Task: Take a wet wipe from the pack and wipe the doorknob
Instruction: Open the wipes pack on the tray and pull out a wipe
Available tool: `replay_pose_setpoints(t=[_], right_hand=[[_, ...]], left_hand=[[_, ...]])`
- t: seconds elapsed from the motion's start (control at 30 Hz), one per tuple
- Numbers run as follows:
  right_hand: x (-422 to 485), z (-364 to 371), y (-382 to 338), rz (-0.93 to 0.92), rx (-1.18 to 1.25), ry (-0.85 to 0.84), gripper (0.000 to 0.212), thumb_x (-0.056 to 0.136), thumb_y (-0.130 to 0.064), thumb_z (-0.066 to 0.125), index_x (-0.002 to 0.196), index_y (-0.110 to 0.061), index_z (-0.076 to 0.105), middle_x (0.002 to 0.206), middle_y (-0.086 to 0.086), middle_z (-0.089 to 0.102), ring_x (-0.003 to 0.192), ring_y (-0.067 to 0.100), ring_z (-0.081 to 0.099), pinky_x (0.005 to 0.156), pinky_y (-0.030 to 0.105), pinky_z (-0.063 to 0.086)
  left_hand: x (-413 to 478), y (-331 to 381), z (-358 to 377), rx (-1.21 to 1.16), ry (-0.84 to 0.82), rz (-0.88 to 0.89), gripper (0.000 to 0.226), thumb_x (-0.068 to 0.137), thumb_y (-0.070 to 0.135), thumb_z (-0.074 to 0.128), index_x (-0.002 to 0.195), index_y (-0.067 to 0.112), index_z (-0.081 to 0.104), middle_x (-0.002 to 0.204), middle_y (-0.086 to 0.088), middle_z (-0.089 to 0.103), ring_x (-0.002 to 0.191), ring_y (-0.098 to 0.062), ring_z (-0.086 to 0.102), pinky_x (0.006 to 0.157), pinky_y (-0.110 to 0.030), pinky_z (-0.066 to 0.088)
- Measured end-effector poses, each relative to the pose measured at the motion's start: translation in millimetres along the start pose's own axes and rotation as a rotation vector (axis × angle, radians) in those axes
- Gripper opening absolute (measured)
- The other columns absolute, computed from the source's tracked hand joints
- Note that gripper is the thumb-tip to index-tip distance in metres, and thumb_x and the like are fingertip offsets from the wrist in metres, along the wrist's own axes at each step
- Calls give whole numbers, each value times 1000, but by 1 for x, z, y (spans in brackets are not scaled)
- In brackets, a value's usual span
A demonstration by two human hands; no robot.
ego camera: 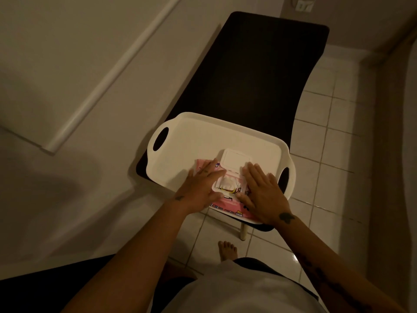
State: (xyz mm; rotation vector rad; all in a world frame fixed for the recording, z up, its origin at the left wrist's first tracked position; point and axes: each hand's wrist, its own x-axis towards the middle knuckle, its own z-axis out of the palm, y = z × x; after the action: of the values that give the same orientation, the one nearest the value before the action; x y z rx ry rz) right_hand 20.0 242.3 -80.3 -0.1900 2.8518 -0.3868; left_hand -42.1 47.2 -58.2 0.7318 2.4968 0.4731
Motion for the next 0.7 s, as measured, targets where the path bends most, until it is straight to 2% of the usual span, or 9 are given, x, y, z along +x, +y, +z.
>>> replay_pose_setpoints(t=[0.07, 0.13, 0.3, 0.43, 0.57, 0.63, 0.67, 0.7], right_hand=[[0, 2, -1, 3, -15, 5, 91, 73, -71, -18, 143, -15, -4, 155, 11, 2, 141, 26, 0, 112, 46, 12], [1, 3, -2, 10, 1, 8, 92, 73, -71, -18, 143, -14, -1, 155, 10, 3, 141, 25, 0, 112, 47, 11], [2, 5, -1, 12, -17, 8, 91, 74, -71, -16, 143, -15, -2, 155, 10, 2, 141, 24, -2, 113, 45, 9], [1, 5, -1, 11, -17, 3, 90, 74, -72, -15, 143, -15, -4, 155, 10, 1, 141, 24, -4, 113, 44, 7], [1, 5, -1, 7, -9, 7, 91, 73, -72, -15, 143, -15, -4, 155, 10, 2, 141, 24, -3, 113, 45, 8], [1, 6, -1, 8, -9, 8, 91, 73, -73, -16, 142, -15, -4, 155, 10, 3, 141, 25, -2, 113, 44, 8], [1, 5, -1, 7, -9, 8, 91, 72, -73, -16, 142, -15, -5, 155, 10, 2, 141, 25, -2, 113, 44, 7], [1, 5, -1, 4, -13, 8, 92, 72, -73, -17, 143, -15, -5, 155, 10, 2, 141, 25, -2, 113, 44, 7]], left_hand=[[4, 7, 0, 0, 6, 47, 58, 91, 38, 49, 143, 28, 27, 158, 5, -2, 144, -15, -4, 114, -47, 3], [9, 12, -1, 16, -16, 66, 54, 93, 39, 46, 143, 29, 28, 158, 4, -2, 144, -16, -6, 114, -49, 0], [20, 17, -8, 84, -128, 64, 52, 90, 31, 53, 139, 32, 34, 158, 2, -7, 144, -19, -9, 112, -57, -8], [22, 19, -15, 33, -125, 46, 45, 84, 20, 61, 125, 29, 45, 158, 1, -4, 144, -20, -6, 114, -55, -3], [21, 18, -21, 20, -131, 33, 40, 78, 14, 63, 114, 23, 47, 158, 0, 3, 144, -21, -1, 115, -53, 4], [18, 16, -24, 1, -103, 24, 38, 74, 17, 67, 105, 22, 46, 156, -1, 14, 143, -22, 10, 115, -51, 12], [16, 16, -25, -18, -73, 17, 36, 73, 21, 69, 100, 22, 45, 153, -2, 24, 138, -24, 24, 113, -49, 19], [15, 15, -26, -46, -30, 11, 35, 73, 26, 70, 96, 23, 44, 145, -3, 37, 124, -25, 41, 108, -45, 30]])
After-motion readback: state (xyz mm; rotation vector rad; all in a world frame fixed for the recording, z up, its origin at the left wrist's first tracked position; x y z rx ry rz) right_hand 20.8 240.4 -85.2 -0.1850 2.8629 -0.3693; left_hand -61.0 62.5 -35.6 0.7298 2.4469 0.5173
